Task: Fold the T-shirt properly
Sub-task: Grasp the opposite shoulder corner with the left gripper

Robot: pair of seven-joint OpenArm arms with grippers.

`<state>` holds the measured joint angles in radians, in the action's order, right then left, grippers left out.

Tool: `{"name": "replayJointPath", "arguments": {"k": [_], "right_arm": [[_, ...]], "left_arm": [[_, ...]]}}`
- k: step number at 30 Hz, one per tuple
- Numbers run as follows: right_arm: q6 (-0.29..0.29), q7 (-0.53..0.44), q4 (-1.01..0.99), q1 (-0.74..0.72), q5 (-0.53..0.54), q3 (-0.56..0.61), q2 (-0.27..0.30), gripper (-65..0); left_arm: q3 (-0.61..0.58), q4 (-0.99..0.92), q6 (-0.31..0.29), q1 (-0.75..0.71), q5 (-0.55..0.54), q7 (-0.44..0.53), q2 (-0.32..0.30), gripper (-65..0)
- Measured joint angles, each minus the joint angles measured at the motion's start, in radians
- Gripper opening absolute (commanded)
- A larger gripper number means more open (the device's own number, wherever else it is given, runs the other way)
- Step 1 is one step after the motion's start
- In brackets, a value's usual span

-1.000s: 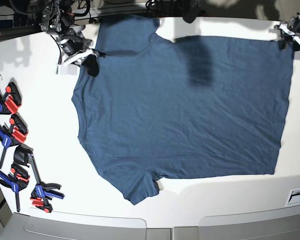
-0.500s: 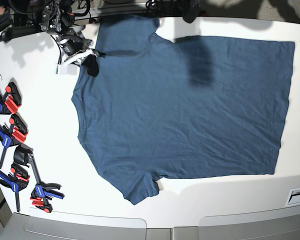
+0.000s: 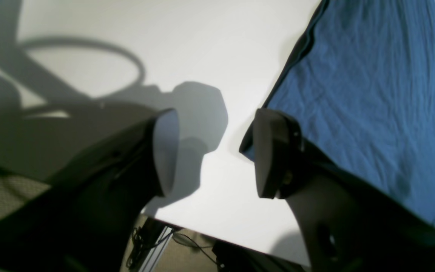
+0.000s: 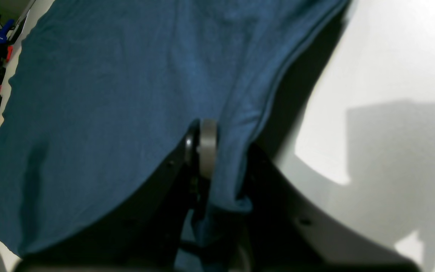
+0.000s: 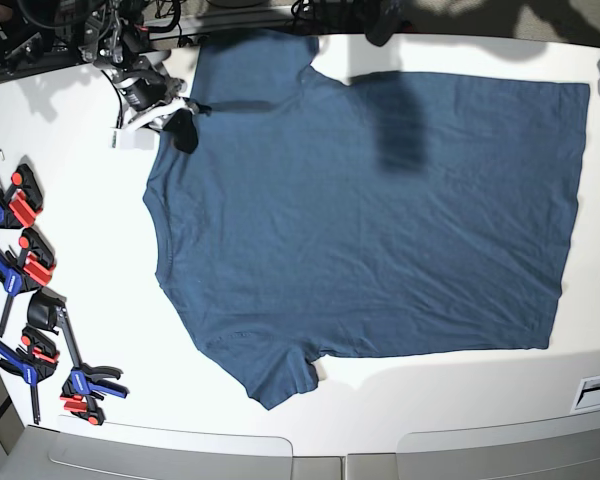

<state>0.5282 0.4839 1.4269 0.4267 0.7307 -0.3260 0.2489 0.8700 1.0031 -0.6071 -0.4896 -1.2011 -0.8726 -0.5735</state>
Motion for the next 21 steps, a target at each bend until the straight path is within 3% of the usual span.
{"name": "replayJointPath", "arguments": {"k": [5,16,21], "right_arm": [[0.0,0.0,0.0,0.0,0.0,0.0,0.0,-65.0],[0.0,0.0,0.0,0.0,0.0,0.0,0.0,-65.0],[0.0,0.0,0.0,0.0,0.0,0.0,0.0,-65.0]], "left_arm": [[-0.018,0.0,-0.004,0.0,-0.008,0.001,0.003,-35.8],[-0.198,0.006,-0.023,0.002,-0.052,0.035,-0.004,-35.8],[-0.222,0.011,-0.029,0.005,-0.062,-0.002,-0.007,-35.8]]}}
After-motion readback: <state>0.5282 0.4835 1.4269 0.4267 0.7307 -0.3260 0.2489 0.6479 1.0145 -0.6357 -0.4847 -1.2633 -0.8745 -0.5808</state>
